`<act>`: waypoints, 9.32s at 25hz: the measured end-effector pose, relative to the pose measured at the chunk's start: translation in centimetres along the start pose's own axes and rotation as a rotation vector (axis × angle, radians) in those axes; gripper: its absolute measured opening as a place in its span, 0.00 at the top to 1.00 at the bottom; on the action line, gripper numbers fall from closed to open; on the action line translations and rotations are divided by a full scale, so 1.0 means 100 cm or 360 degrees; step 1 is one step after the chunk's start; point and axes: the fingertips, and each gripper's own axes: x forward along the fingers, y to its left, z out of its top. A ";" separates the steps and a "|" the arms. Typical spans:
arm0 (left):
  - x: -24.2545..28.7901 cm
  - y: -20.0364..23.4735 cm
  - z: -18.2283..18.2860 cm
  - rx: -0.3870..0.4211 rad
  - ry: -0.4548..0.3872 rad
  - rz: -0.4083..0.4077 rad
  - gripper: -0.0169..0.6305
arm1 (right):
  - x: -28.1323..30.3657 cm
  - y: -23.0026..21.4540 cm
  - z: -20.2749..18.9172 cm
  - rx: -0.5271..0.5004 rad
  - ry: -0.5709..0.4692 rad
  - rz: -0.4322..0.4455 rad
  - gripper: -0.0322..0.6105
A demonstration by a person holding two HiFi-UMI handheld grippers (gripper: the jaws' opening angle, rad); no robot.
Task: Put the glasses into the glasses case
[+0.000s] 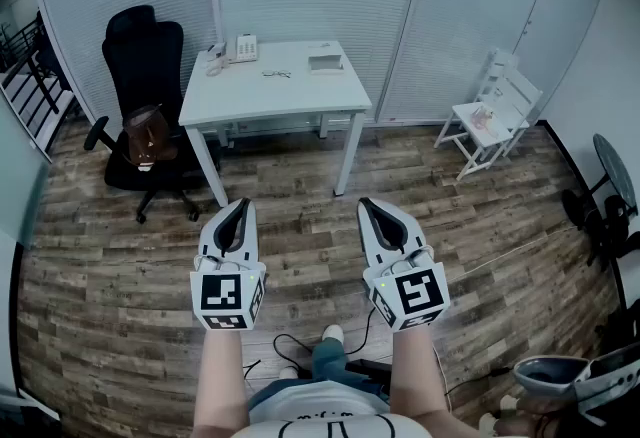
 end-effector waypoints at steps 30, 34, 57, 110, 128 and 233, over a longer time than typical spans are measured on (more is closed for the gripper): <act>0.251 -0.029 -0.013 0.0080 0.0042 0.0031 0.95 | 0.162 -0.185 -0.055 0.0076 -0.0060 0.0142 0.94; 0.311 0.002 -0.022 0.0056 0.0035 0.0009 0.95 | 0.224 -0.205 -0.067 0.0071 -0.0038 0.0121 0.94; 0.592 0.191 -0.059 -0.0047 0.0060 -0.0010 0.95 | 0.554 -0.282 -0.121 0.0105 0.0124 0.0080 0.93; 0.753 0.388 -0.246 -0.0367 0.0631 0.0628 0.95 | 0.878 -0.187 -0.400 -0.0580 0.1054 0.1759 0.83; 0.737 0.403 -0.247 -0.0371 0.0628 0.0637 0.95 | 0.878 -0.172 -0.411 -0.0570 0.1177 0.1904 0.93; 0.825 0.264 -0.188 -0.0204 0.0497 0.0337 0.95 | 0.799 -0.425 -0.361 -0.0698 0.1069 0.1060 0.93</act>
